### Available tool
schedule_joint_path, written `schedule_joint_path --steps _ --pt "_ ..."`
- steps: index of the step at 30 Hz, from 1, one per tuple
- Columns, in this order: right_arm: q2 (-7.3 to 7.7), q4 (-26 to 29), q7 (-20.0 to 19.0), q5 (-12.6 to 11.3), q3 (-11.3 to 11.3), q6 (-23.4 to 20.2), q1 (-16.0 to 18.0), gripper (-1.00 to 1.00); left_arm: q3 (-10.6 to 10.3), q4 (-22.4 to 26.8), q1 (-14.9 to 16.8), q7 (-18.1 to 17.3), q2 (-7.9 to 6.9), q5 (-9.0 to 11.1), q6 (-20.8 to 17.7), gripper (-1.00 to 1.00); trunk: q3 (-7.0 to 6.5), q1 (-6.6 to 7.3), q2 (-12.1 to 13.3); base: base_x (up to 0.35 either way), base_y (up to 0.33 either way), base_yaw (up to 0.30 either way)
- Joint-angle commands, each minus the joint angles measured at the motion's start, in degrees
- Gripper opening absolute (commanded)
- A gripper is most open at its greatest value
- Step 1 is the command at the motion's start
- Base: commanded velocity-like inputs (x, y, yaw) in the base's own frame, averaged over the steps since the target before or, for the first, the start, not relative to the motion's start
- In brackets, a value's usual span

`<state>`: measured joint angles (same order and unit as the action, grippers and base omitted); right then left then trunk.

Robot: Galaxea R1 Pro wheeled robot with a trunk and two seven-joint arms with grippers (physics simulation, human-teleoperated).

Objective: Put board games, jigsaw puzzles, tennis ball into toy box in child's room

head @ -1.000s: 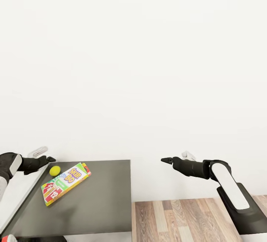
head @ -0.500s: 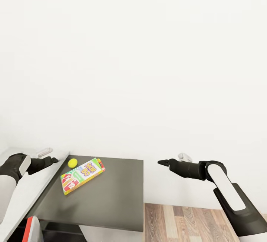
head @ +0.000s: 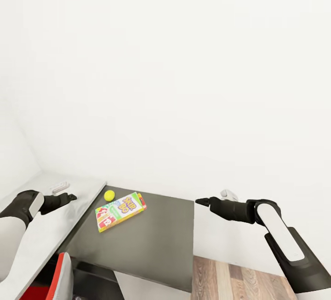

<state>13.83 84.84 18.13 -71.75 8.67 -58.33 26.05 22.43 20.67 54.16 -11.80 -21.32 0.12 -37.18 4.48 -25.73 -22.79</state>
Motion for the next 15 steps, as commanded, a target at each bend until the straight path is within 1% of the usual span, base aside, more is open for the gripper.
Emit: schedule_joint_path --steps 1,3,6,13,15 --pt "0.05 0.1 0.6 -0.6 0.1 0.0 0.1 1.0 0.3 0.0 0.1 -0.1 0.05 0.0 0.0 1.0 0.17 -0.06 -0.1 0.194 -0.135 0.258" --pt "0.05 0.1 0.6 -0.6 0.1 0.0 0.1 1.0 0.3 0.0 0.1 -0.1 0.09 0.0 0.3 1.0 0.21 -0.06 -0.1 0.193 -0.151 0.184" --pt "0.05 0.1 0.6 -0.6 0.1 0.0 0.1 1.0 0.3 0.0 0.1 -0.3 0.12 0.0 0.6 1.0 0.24 -0.06 -0.1 0.108 -0.089 0.078" --pt "0.04 0.1 0.6 -0.6 0.1 0.0 0.1 1.0 0.3 0.0 0.1 -0.5 0.54 0.0 0.7 1.0 0.25 -0.06 -0.1 0.016 -0.016 0.012" --pt "0.01 0.1 0.6 -0.6 0.1 0.0 0.1 1.0 0.3 0.0 0.1 -0.6 0.61 0.0 0.6 1.0 0.25 -0.06 -0.1 0.002 -0.086 0.001"
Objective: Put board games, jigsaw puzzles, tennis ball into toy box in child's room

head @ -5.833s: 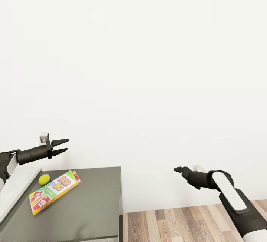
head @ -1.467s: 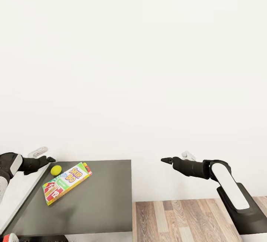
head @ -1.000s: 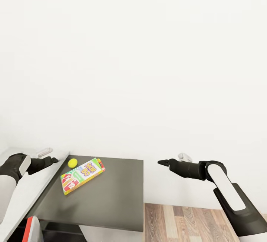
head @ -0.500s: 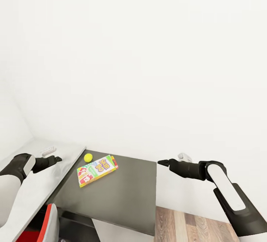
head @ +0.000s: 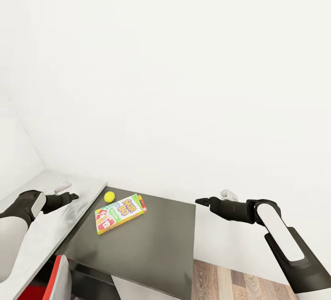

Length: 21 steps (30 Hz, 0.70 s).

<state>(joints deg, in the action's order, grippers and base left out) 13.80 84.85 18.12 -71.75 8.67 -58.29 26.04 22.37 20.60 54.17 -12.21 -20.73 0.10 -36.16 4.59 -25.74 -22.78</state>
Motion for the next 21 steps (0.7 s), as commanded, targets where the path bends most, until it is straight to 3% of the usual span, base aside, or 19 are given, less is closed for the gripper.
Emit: schedule_joint_path --steps 1,21 --pt "0.04 0.0 0.6 -0.6 0.1 0.0 0.1 1.0 0.3 0.1 0.1 -0.2 0.03 0.0 -0.4 1.0 0.13 -0.04 -0.1 0.001 -0.135 0.001" --pt "0.0 0.1 0.6 -0.6 0.0 0.0 0.1 1.0 0.4 0.1 0.1 -0.4 0.07 0.0 -0.4 1.0 0.13 -0.04 -0.1 0.0 -0.032 0.0"
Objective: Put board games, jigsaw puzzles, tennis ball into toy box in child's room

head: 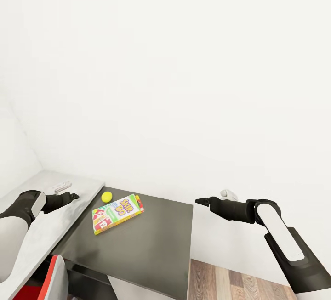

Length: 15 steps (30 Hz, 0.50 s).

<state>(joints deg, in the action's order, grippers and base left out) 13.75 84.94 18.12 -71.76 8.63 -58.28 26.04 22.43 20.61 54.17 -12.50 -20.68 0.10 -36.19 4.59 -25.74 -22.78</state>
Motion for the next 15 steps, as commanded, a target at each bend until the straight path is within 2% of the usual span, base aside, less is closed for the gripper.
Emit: schedule_joint_path --steps 1,15 --pt "0.04 0.1 0.6 -0.6 0.1 0.0 0.1 1.0 0.3 0.1 0.1 -0.2 0.02 0.0 -0.4 1.0 0.13 -0.04 -0.1 0.0 0.0 0.0" --pt "0.04 0.0 0.6 -0.6 0.1 0.0 0.1 1.0 0.3 0.1 0.1 -0.1 0.02 0.0 -0.4 1.0 0.13 -0.04 -0.1 0.02 -0.01 0.0"
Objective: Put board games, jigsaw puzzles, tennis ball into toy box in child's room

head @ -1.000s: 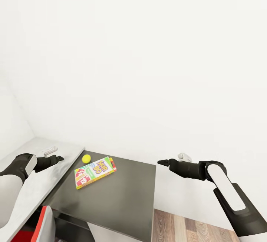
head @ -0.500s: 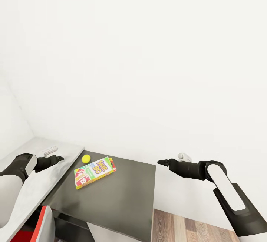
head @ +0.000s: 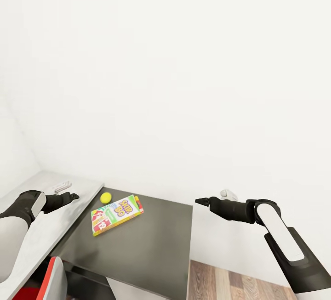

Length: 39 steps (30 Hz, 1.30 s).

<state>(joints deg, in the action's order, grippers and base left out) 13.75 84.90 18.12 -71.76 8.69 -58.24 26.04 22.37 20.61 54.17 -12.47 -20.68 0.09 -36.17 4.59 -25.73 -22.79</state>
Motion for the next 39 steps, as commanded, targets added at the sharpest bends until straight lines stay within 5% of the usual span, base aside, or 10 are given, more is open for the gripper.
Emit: schedule_joint_path --steps 1,12,39 --pt "0.0 0.1 0.6 -0.6 0.1 0.0 0.1 1.0 0.3 0.1 0.1 -0.1 0.02 0.0 -0.4 1.0 0.14 -0.05 -0.1 0.182 -0.114 0.0" --pt "-1.77 0.0 0.6 -0.5 -0.1 -0.1 0.1 1.0 0.4 0.0 0.1 -0.2 0.02 0.0 -0.4 1.0 0.14 -0.05 -0.1 0.067 -0.046 0.0" --pt "-1.89 0.0 0.6 -0.5 -0.1 -0.2 0.1 1.0 0.3 0.1 0.1 -0.3 -0.03 0.0 -0.4 1.0 0.14 -0.05 -0.1 0.067 0.016 -0.011"
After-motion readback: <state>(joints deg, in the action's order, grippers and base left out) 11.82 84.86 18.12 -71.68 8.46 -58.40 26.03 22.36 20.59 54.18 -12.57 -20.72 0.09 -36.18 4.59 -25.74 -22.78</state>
